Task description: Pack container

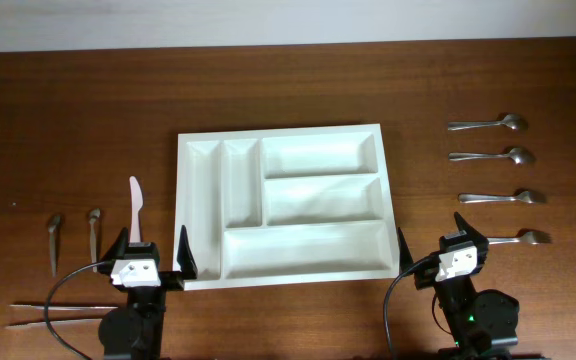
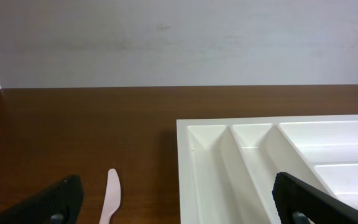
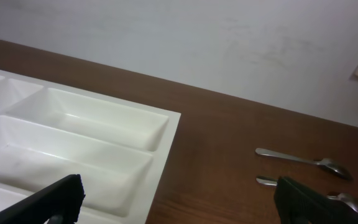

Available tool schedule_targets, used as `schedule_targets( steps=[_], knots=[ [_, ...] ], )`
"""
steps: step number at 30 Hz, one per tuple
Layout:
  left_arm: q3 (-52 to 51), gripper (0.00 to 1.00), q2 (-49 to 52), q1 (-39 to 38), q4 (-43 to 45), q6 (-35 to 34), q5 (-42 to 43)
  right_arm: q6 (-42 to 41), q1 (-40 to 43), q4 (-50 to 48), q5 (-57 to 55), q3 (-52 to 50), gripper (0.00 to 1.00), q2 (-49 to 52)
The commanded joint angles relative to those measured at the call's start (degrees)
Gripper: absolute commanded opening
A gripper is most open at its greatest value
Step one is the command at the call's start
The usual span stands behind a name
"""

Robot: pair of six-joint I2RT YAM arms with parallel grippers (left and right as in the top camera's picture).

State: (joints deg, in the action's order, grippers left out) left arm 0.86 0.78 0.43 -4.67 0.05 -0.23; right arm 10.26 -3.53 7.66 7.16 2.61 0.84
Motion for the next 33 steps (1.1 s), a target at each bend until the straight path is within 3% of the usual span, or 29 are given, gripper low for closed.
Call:
schedule_targets(
  steps=[1,20,27,33],
  knots=[
    [-0.33,0.99,-0.44,0.17,-0.07,0.87,0.42,-0.26,-0.59,-0.15,0.74,-0.59,0.99,-0.52],
    [-0.33,0.99,-0.44,0.17,-0.07,0.87,0.42,-0.35,-0.59,-3.41,-0.37,-0.59,0.99,-0.48],
    [-0.33,0.99,-0.44,0.17,-0.07,0.87,0.42,-14.95,-0.57,-13.14,-0.9,2.29,0.99,-0.48],
    [-0.33,0.99,-0.44,0.17,-0.07,0.87,0.42,-18.51,-0.48,0.81,-13.33,18.21,0.99,3.13]
  ],
)
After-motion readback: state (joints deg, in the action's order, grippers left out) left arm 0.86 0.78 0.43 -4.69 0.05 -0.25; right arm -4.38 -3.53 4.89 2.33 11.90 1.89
